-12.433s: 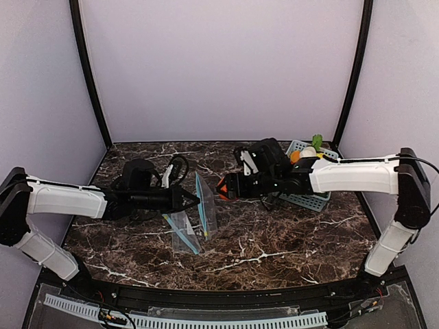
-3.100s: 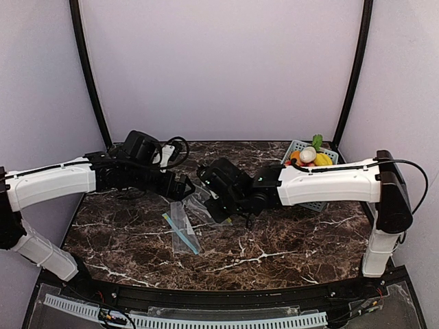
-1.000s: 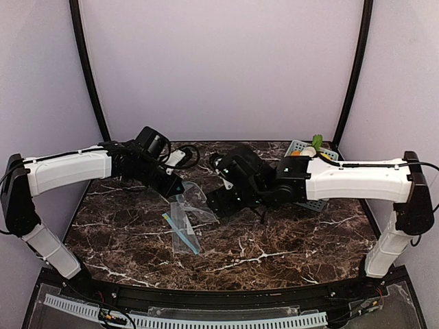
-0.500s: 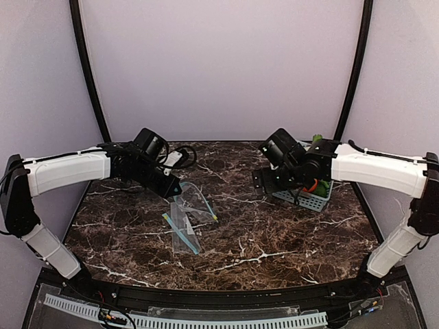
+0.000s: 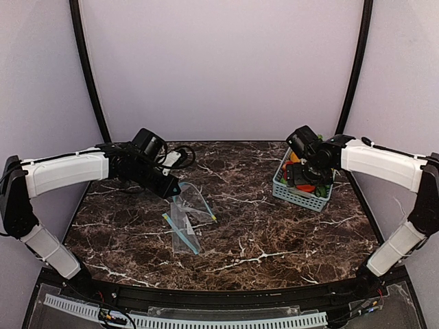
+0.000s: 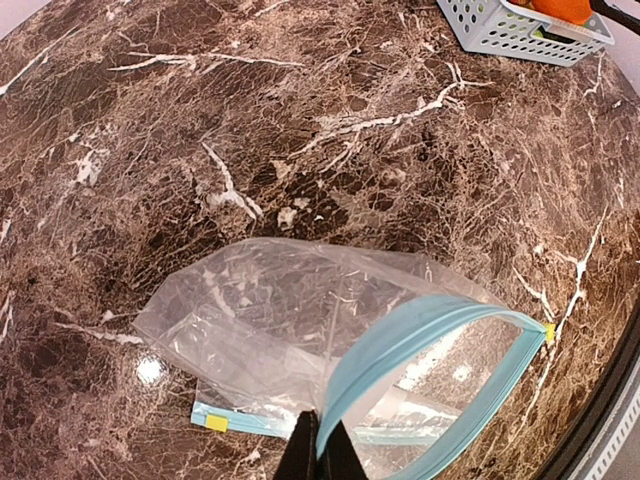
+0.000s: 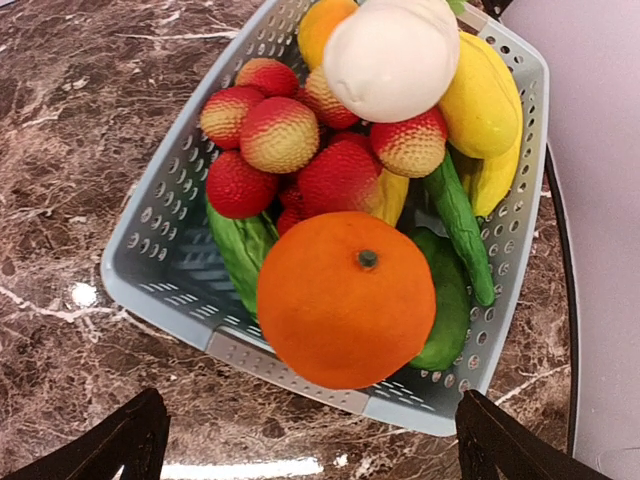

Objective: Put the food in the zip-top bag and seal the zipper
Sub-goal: Adjust the zipper food storage bag at the center of the board, then pick up the fake fruit from the bin.

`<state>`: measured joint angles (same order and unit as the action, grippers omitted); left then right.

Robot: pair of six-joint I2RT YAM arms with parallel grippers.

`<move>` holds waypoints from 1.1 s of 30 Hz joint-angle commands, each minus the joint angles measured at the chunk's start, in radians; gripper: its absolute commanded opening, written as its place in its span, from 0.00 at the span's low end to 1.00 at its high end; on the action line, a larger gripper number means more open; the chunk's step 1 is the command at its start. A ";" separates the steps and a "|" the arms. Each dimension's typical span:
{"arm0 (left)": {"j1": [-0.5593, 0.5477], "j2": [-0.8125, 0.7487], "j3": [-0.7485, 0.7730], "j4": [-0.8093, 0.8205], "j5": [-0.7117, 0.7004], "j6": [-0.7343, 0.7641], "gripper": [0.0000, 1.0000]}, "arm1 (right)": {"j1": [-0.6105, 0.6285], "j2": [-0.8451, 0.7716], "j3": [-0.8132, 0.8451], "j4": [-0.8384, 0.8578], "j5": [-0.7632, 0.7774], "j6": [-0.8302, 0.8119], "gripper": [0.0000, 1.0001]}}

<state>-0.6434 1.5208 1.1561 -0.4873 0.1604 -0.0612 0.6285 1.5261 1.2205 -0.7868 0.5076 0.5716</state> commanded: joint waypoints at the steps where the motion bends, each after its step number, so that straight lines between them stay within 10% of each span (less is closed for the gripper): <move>1: 0.006 -0.041 -0.019 -0.005 0.015 -0.009 0.01 | -0.062 -0.031 -0.034 0.019 0.000 -0.024 0.99; 23: 0.006 -0.058 -0.026 0.000 0.031 -0.009 0.01 | -0.222 0.098 -0.042 0.245 -0.203 -0.121 0.99; 33: 0.006 -0.053 -0.024 -0.005 0.027 -0.009 0.01 | -0.222 0.136 -0.048 0.253 -0.216 -0.116 0.76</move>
<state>-0.6434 1.4952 1.1442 -0.4870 0.1795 -0.0643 0.4110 1.6482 1.1553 -0.5549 0.3019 0.4519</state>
